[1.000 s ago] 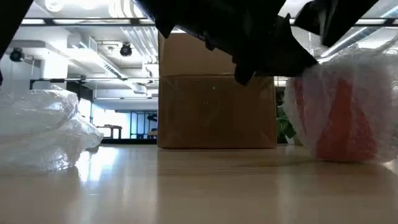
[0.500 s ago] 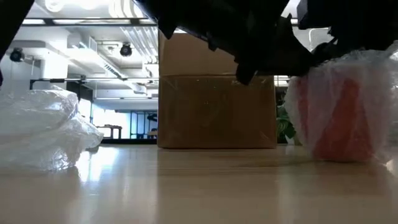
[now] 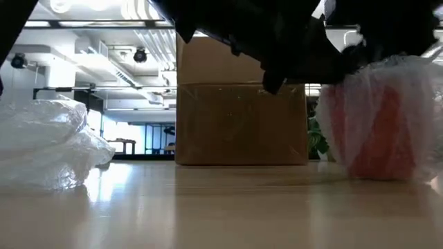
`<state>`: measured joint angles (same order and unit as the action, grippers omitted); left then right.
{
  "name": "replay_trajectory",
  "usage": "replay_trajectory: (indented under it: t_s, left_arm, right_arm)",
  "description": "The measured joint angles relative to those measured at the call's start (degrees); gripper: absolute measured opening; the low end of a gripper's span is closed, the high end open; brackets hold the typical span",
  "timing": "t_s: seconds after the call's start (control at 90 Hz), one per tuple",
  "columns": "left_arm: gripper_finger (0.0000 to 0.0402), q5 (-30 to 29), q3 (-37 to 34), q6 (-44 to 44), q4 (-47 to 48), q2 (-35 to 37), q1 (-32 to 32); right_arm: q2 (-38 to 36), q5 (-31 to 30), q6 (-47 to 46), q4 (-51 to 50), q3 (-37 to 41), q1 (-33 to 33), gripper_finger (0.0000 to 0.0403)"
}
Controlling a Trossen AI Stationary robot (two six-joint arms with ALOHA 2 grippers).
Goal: Wrap mug
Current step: Wrap the orange mug with the right transparent bubble wrap, then put the wrapped orange mug into the brown cardboard box
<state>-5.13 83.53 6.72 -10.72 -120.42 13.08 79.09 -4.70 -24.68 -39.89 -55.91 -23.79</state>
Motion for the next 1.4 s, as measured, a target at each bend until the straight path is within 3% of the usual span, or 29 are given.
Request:
replay_trajectory:
  t_s: [0.244, 0.456, 0.667, 0.889, 0.989, 1.1, 1.267, 1.344, 1.4]
  left_arm:
    - [0.0000, -0.02, 0.00, 0.00, -0.26, 0.02, -0.02]
    - [0.0000, -0.07, 0.00, 0.00, -0.28, 0.02, -0.02]
    - [0.0000, -0.21, 0.00, 0.00, -0.28, 0.02, -0.02]
    - [0.0000, -0.43, 0.00, 0.00, -0.55, 0.02, -0.02]
    - [0.0000, -0.42, 0.00, 0.02, -0.63, 0.02, -0.02]
    - [0.0000, -0.37, 0.00, -0.01, -0.17, 0.49, -0.04]
    - [0.0000, -0.35, -0.15, 0.08, 4.74, 3.48, 0.13]
    - [0.0000, -0.33, -0.15, 3.85, 8.46, 5.76, 0.20]
    - [0.0000, -0.33, -0.15, 6.47, 12.01, 7.57, 0.22]
  right_arm:
    - [-3.80, -3.02, -5.10, -10.90, -4.70, 1.46, 0.0016]
    - [-4.58, -4.56, -10.07, -12.07, -5.14, 2.65, 0.0117]
    - [0.22, -4.47, -13.08, -11.69, -0.76, 3.11, 0.0227]
    - [5.72, -4.42, -12.65, -7.27, 1.24, 3.96, 0.0273]
    - [7.97, -4.55, -10.96, -6.05, 1.28, 4.00, 0.0263]
    - [9.26, -3.82, -9.87, -5.28, 1.24, 4.02, 0.0222]
    - [9.75, -2.49, -6.80, -4.07, 1.29, 3.94, 0.0110]
    - [9.57, -2.55, -4.07, -4.64, 1.52, 3.96, 0.0043]
    - [9.07, -1.66, -3.19, -4.37, 1.52, 4.04, 0.0018]
